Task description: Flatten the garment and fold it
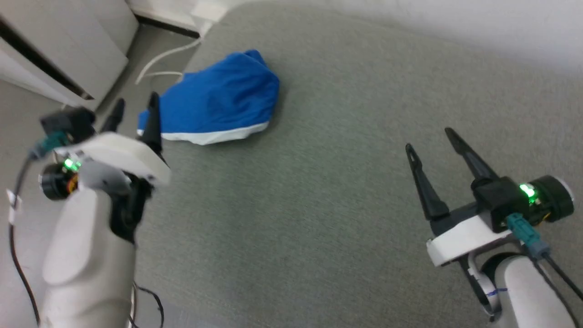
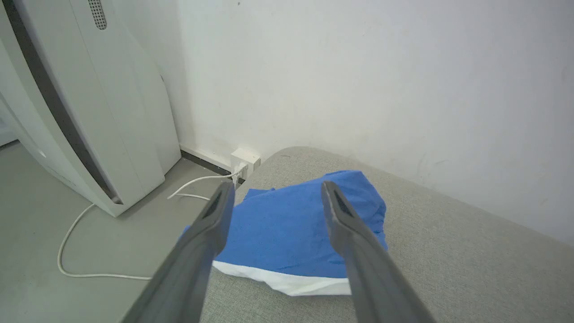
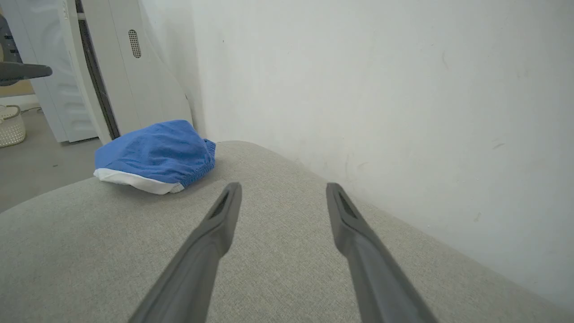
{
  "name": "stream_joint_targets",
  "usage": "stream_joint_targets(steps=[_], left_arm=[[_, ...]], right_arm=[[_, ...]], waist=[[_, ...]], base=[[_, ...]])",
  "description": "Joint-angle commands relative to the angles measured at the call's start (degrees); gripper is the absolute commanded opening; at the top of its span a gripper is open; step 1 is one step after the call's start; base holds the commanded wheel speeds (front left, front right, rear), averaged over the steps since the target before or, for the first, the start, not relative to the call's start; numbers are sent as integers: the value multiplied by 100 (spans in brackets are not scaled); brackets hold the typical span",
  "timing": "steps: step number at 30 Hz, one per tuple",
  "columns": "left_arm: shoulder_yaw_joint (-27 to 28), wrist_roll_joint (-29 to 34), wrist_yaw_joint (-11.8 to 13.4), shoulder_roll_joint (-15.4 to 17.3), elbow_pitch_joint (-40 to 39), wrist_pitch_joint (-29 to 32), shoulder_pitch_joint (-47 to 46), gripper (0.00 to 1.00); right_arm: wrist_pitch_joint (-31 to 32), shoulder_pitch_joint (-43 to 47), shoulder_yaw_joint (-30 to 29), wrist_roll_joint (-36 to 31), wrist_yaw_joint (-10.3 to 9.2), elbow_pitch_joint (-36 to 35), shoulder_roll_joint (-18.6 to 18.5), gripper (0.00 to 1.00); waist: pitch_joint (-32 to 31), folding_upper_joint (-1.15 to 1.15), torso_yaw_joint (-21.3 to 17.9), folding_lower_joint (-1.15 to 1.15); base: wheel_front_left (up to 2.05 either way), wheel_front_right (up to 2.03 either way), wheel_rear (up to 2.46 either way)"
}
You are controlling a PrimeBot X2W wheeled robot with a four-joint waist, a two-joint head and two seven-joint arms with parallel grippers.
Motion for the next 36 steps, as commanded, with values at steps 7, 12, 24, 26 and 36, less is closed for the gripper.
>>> stream_joint_targets(steps=[7, 12, 24, 26, 36], left_arm=[[289, -713, -68, 539, 798, 1296, -940, 100], [535, -1064, 196, 781, 983, 2250, -1079, 100], [643, -1190, 999, 1064, 518, 3603, -398, 52], [609, -1043, 1003, 1183, 338, 3453, -287, 0], [396, 185, 941, 1812, -554, 1190, -390, 0]], right_arm=[[-93, -376, -17, 85, -11, -111, -131, 100], [-203, -474, -47, 131, -11, -81, -102, 100], [-566, -517, -28, 312, -11, 397, 48, 100], [-625, -464, -41, 357, -11, 514, 89, 100], [-842, -57, -211, 465, -11, 1001, 315, 100]], waist=[[1362, 0, -1169, -1], [1639, 0, -1548, -1], [1212, 0, -1798, -1], [933, 0, -1782, -1], [-642, 0, -1881, -1]], base=[[0, 0, 0], [0, 0, 0], [0, 0, 0], [0, 0, 0], [0, 0, 0]])
